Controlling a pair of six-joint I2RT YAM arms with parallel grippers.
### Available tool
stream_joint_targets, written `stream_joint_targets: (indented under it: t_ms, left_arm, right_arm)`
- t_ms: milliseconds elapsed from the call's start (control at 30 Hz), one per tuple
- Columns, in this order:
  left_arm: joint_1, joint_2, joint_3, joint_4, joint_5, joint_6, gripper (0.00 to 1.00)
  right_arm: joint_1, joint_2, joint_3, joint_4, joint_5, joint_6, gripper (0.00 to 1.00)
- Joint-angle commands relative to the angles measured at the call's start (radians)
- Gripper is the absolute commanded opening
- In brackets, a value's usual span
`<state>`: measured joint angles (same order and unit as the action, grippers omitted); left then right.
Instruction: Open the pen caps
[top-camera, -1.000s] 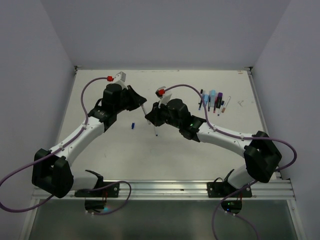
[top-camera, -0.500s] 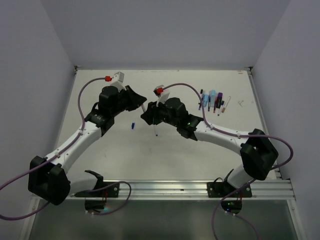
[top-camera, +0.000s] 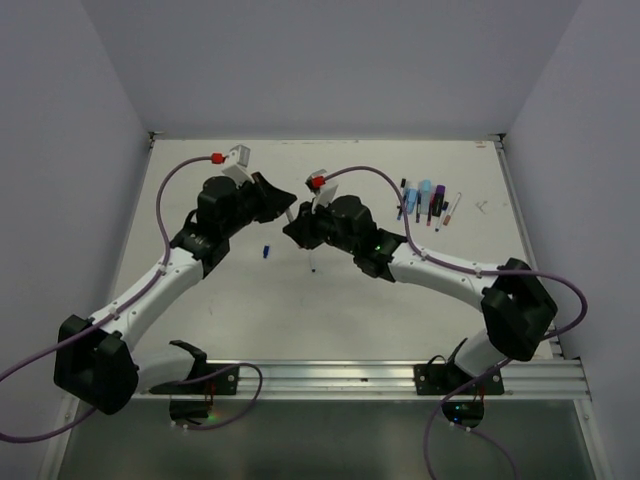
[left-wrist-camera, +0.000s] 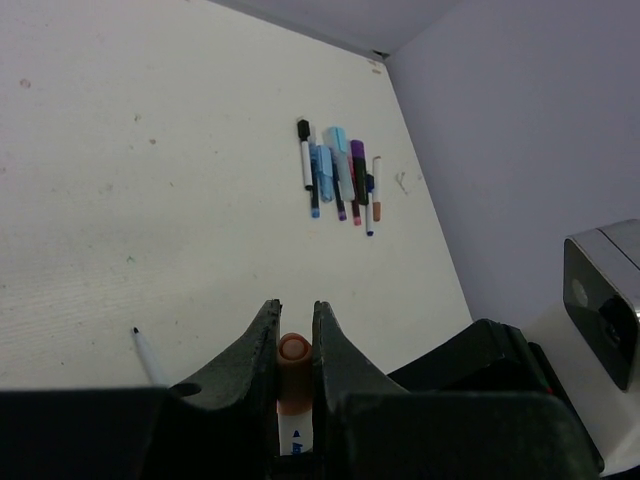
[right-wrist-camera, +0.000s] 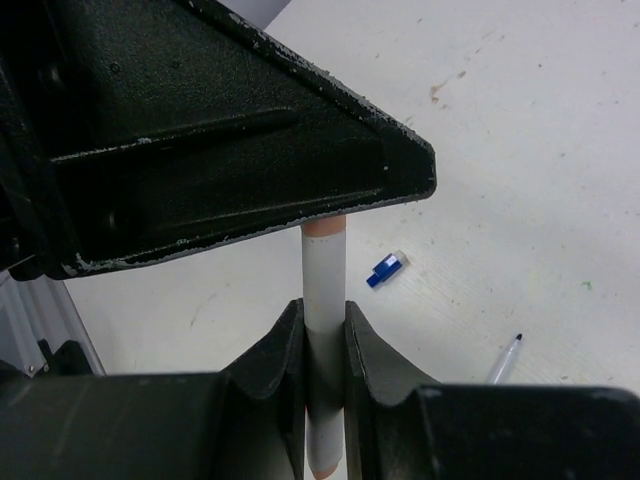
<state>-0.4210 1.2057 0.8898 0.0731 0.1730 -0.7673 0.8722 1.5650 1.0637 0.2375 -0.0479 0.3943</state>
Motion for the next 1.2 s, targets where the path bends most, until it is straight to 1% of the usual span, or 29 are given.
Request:
stream_joint_targets:
  t_ms: [0, 133, 267, 367, 500, 600, 633, 733, 767, 800, 967, 1000, 1067, 1133, 1167]
  left_arm:
    - [0.005, -0.032, 0.043, 0.171, -0.134, 0.013, 0.0]
    - [0.013, -0.031, 0.096, 0.241, -0.219, 0.026, 0.0]
    - [0.042, -0.028, 0.152, 0.333, -0.288, 0.007, 0.0]
    - [0.051, -0.026, 0.182, 0.369, -0.341, -0.004, 0.0]
    - [0.051, -0.032, 0.19, 0.405, -0.414, -0.004, 0.0]
    - [0.06, -0.025, 0.205, 0.38, -0.406, 0.009, 0.0]
    - [0.06, -0.02, 0.216, 0.361, -0.4, 0.019, 0.0]
    - [0.06, 0.009, 0.254, 0.211, -0.356, 0.078, 0.0]
    - [0.062, 0.027, 0.261, 0.124, -0.325, 0.095, 0.0]
    - [0.062, 0.038, 0.268, 0.072, -0.311, 0.136, 0.0]
    - [0.07, 0.101, 0.285, -0.272, -0.309, 0.24, 0.0]
    - [0.073, 0.107, 0.279, -0.303, -0.31, 0.273, 0.0]
    - [0.085, 0.129, 0.258, -0.385, -0.326, 0.292, 0.0]
    - [0.094, 0.152, 0.236, -0.43, -0.329, 0.322, 0.02]
    - [0.102, 0.178, 0.229, -0.468, -0.337, 0.33, 0.03]
  right_arm:
    - [0.001, -0.083, -0.08, -0.027, -0.015, -0.032, 0.0]
    - [0.002, -0.126, -0.178, -0.007, -0.04, -0.034, 0.0]
    - [0.007, -0.151, -0.295, 0.046, -0.035, -0.043, 0.0]
    - [0.007, -0.157, -0.35, 0.077, -0.03, -0.043, 0.0]
    - [0.007, -0.164, -0.409, 0.12, -0.023, -0.031, 0.0]
    - [0.007, -0.18, -0.421, 0.115, -0.007, -0.012, 0.0]
    - [0.008, -0.189, -0.419, 0.106, 0.0, -0.005, 0.0]
    - [0.004, -0.209, -0.401, 0.022, 0.077, -0.002, 0.0]
    - [0.001, -0.21, -0.378, -0.001, 0.12, -0.002, 0.0]
    - [-0.002, -0.206, -0.366, -0.026, 0.137, 0.0, 0.0]
    - [-0.055, -0.155, -0.28, -0.154, 0.189, 0.041, 0.0]
    - [-0.059, -0.143, -0.269, -0.165, 0.197, 0.044, 0.0]
    - [-0.076, -0.103, -0.234, -0.188, 0.2, 0.052, 0.0]
    - [-0.081, -0.066, -0.2, -0.213, 0.2, 0.058, 0.0]
    - [-0.079, -0.021, -0.164, -0.23, 0.194, 0.058, 0.0]
